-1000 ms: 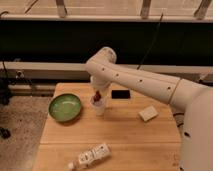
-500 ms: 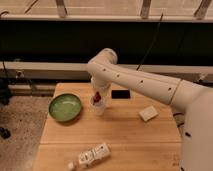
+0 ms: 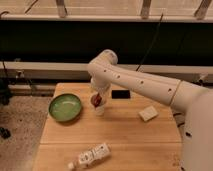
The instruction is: Place the pepper in the ceramic cup
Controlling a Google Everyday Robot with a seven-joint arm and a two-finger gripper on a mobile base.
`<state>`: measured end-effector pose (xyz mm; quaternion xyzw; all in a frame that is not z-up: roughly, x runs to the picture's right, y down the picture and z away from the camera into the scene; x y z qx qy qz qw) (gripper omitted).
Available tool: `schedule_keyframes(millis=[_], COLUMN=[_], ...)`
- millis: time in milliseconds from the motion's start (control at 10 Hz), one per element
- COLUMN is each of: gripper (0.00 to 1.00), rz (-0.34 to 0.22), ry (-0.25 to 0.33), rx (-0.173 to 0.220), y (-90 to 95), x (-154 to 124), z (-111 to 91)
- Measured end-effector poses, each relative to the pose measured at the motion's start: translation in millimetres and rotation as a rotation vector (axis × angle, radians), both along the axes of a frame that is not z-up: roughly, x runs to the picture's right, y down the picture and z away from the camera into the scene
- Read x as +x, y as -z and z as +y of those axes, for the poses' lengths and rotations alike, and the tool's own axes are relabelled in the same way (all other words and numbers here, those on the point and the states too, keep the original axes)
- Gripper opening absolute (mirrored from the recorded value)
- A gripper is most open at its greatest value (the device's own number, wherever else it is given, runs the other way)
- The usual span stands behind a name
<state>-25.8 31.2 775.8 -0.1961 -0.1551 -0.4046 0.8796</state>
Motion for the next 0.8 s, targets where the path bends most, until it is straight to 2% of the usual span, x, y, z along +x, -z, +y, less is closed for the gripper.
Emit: schedule_keyframes(millis=[500, 800], gripper=[0.8, 0.8], rz=[-0.013, -0.015], ry=[-0.017, -0.019], rx=[0.052, 0.039], y=[22.3, 25.5], x=[5.3, 6.6], z=[-30.8, -31.4])
